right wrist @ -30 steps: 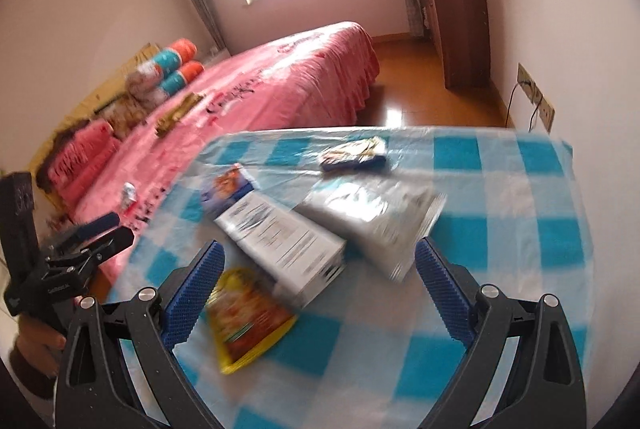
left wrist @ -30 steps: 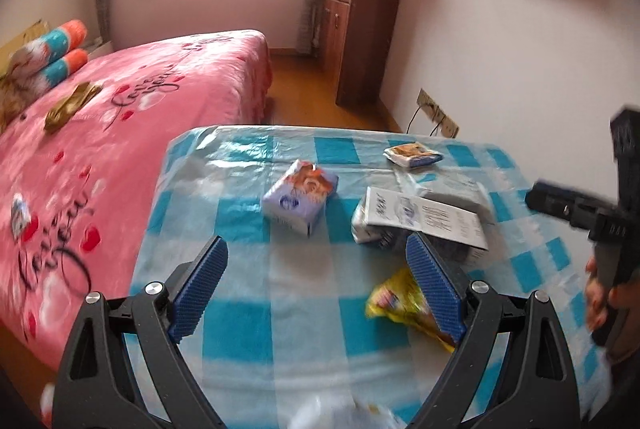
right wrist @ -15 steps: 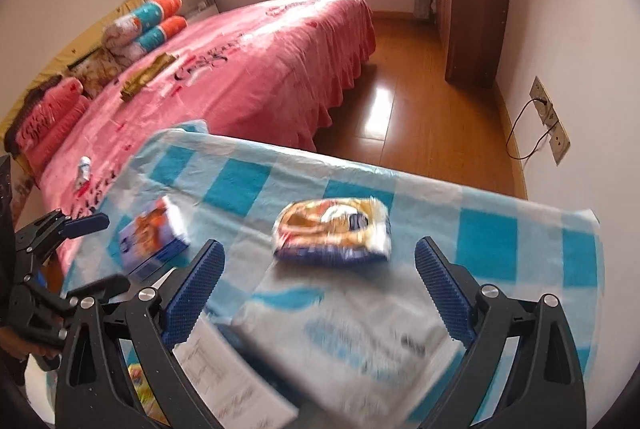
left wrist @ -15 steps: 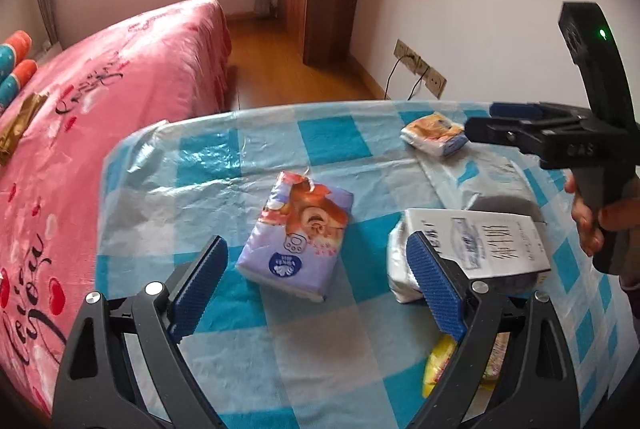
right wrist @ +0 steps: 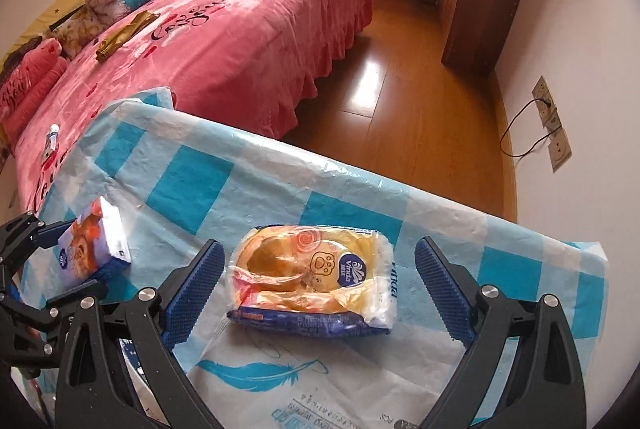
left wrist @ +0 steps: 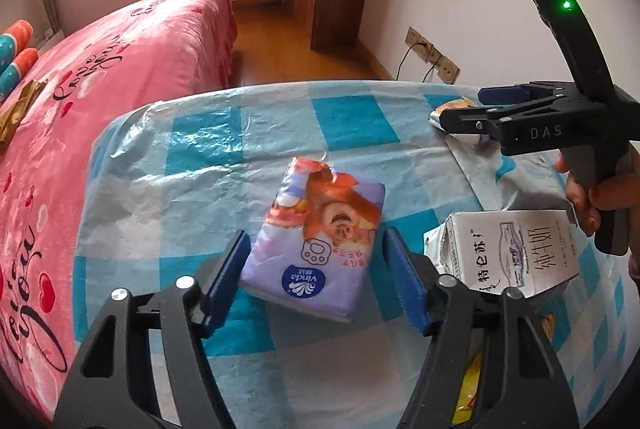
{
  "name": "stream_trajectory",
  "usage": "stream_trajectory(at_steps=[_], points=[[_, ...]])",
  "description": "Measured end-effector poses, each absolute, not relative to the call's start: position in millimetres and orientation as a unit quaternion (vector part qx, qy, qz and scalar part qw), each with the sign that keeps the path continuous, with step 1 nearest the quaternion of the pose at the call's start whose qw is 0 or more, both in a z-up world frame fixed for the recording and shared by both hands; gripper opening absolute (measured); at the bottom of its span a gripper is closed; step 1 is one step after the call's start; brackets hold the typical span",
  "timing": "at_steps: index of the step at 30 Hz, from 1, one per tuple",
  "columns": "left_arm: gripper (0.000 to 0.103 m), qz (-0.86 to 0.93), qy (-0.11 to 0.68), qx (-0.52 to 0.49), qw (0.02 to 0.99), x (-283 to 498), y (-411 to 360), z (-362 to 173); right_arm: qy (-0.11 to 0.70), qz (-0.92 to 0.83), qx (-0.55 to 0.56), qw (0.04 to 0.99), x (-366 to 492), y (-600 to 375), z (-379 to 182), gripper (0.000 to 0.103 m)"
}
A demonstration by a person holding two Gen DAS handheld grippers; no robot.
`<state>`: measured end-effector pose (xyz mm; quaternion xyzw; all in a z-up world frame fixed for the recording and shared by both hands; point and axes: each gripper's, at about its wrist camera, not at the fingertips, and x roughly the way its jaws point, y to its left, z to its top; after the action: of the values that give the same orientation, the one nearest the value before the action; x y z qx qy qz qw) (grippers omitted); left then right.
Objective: Collect trash
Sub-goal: 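Grasp the purple tissue pack with the left tool while the right tool grasps the bread bag, then lift the tissue pack and bread bag off the table with both tools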
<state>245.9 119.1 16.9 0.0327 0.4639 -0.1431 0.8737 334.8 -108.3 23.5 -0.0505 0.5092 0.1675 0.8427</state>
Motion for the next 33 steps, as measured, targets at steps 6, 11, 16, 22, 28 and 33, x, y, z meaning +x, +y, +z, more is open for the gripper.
stream_trajectory(at_steps=[6,11,16,22,28,33], points=[[0.053,-0.134,0.461,0.039,0.876,244,118,18,0.501,0.177,-0.066,0.844,328,-107,19,0.076],[0.053,-0.139,0.460,0.045,0.876,239,111,17,0.497,0.181,-0.071,0.846,313,-115,17,0.074],[0.053,-0.155,0.462,0.050,0.872,225,100,18,0.496,0.189,-0.063,0.845,290,-124,18,0.074],[0.053,-0.180,0.467,0.055,0.864,200,81,18,0.494,0.191,-0.041,0.847,248,-140,19,0.074],[0.053,-0.211,0.474,0.057,0.853,167,59,19,0.491,0.181,-0.020,0.852,200,-158,20,0.074],[0.053,-0.234,0.475,0.056,0.846,132,41,18,0.489,0.171,-0.001,0.856,151,-173,22,0.074]])
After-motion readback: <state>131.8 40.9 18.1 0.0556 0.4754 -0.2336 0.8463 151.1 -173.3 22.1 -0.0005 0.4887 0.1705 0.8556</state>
